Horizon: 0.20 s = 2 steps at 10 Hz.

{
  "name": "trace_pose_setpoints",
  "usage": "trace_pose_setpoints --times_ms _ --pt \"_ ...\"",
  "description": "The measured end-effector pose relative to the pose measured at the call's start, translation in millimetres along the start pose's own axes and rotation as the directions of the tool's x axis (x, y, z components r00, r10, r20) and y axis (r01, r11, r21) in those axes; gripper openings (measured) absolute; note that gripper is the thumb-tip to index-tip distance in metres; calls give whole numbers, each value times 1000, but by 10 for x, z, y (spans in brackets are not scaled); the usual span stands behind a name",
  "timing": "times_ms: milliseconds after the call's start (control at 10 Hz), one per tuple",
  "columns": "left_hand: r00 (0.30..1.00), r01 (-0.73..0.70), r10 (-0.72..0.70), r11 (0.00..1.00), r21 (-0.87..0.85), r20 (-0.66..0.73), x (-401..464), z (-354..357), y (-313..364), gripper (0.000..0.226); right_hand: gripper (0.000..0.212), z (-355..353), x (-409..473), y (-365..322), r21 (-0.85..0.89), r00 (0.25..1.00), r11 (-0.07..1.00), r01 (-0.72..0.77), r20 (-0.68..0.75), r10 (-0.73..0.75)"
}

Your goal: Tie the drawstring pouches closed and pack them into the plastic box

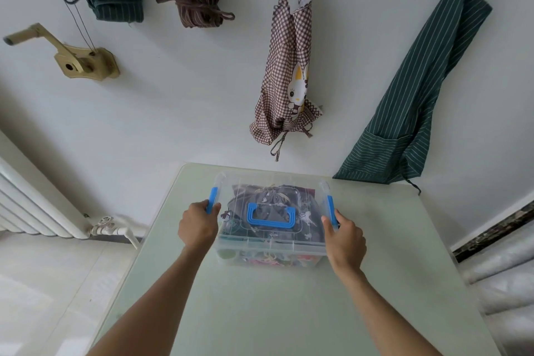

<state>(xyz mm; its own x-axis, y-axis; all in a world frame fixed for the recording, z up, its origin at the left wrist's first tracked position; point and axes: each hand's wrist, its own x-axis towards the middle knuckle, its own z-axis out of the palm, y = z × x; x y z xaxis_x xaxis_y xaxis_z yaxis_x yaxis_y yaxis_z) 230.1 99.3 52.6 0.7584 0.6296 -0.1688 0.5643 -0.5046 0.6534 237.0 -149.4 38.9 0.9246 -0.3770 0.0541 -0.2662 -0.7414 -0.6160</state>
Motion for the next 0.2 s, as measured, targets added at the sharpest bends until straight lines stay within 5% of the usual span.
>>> trace_pose_setpoints --times_ms 200 --pt "998 -2 3 1000 -19 57 10 70 -48 45 42 -67 -3 -107 -195 997 980 48 67 -36"
